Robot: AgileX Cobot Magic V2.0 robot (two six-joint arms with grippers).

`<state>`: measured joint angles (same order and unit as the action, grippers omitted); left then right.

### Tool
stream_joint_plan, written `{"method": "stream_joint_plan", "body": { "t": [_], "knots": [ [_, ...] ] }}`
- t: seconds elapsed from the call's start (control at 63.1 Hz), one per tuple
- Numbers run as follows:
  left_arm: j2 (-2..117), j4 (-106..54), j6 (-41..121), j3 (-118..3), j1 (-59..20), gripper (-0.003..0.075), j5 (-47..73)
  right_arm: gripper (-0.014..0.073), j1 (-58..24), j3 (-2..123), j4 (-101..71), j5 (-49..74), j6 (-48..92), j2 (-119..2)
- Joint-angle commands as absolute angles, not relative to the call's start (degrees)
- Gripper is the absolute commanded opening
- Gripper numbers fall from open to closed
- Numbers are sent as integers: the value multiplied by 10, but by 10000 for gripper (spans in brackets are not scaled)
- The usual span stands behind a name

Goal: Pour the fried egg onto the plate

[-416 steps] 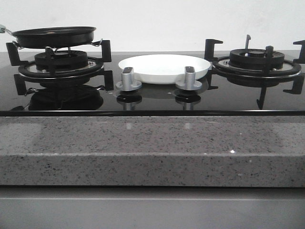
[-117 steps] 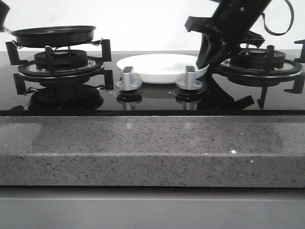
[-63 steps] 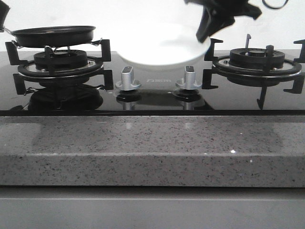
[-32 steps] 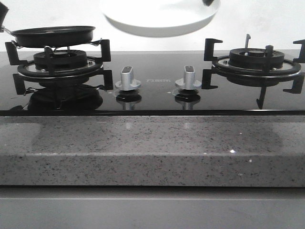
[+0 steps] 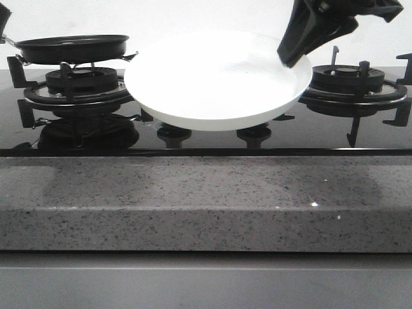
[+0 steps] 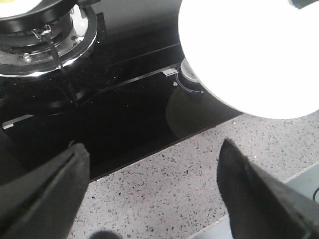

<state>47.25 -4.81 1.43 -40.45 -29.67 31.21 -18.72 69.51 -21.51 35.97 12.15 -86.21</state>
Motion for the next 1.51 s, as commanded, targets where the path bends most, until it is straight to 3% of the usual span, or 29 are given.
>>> {"method": "stream_joint_plan", "body": {
  "t": [0.0,0.349,0.681,1.093,1.283,1.489],
  "knots": [
    [472,-50,14,-425,-301,531,272,-116,-188,710,-229,320,126,-844],
    [472,-47,12,-446,-269,567,297,-116,-188,710,-229,332,126,-845],
    [508,-64,41,-535,-46,564,393,-116,-188,710,-229,332,126,-845],
    [679,-476,302,-632,199,564,477,-116,-188,710,-229,332,126,-845],
    [774,-625,362,-684,252,564,537,-116,-188,710,-229,332,126,-845],
    [868,-710,373,-736,257,564,563,-116,-188,710,-229,332,126,-845]
  ]
}}
